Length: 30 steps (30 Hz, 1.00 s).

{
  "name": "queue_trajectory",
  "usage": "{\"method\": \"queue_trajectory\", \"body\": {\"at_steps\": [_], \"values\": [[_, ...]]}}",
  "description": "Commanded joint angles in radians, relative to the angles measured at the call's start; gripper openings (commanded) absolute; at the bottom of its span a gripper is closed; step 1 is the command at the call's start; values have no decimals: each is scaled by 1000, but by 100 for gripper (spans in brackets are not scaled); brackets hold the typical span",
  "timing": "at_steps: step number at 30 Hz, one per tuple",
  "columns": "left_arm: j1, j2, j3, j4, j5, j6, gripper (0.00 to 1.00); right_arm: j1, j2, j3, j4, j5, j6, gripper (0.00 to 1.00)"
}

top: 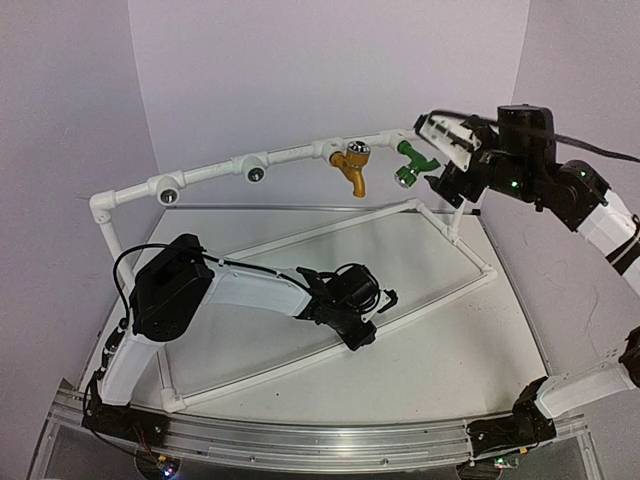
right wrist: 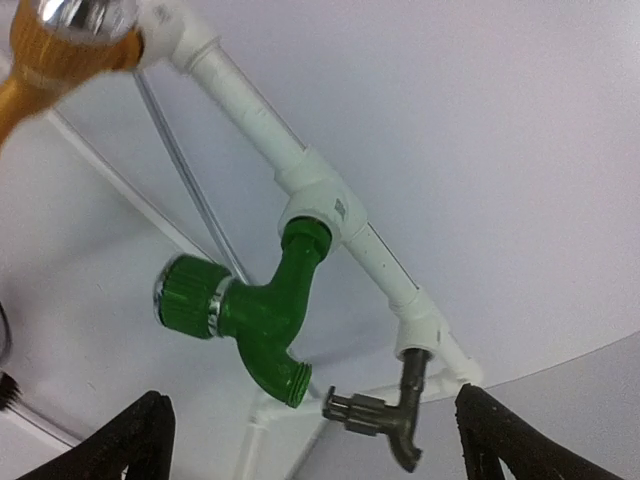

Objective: Install the water faucets

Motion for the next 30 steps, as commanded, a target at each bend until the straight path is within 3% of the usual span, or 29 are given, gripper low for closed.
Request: {"method": "queue_trajectory", "body": {"at_steps": [1, 3, 10, 15, 17, 23, 24, 30], "values": [[-15, 115, -30, -131, 27, -47, 0, 73, 55, -88, 82, 373, -742, 98], [-15, 120, -26, -132, 30, -47, 0, 91, 55, -133, 275, 403, -865, 98], [-15, 122, -24, -135, 32, -46, 0, 98, 133, -161, 550, 423, -994, 90], [-15, 118, -29, -137, 24, -43, 0, 98, 196, -158, 634, 445, -969, 66], [-15, 114, -32, -137, 23, -42, 0, 98, 199, -157, 634, 428, -897, 57], [-15, 107, -33, -137, 22, -42, 0, 98, 173, -191, 523, 399, -489, 9], [-15, 109, -34, -138, 23, -42, 0, 98, 165, -209, 521, 388, -417, 4], [-15, 112, -30, -139, 31, -44, 0, 97, 150, -259, 509, 292, -4, 0]]}}
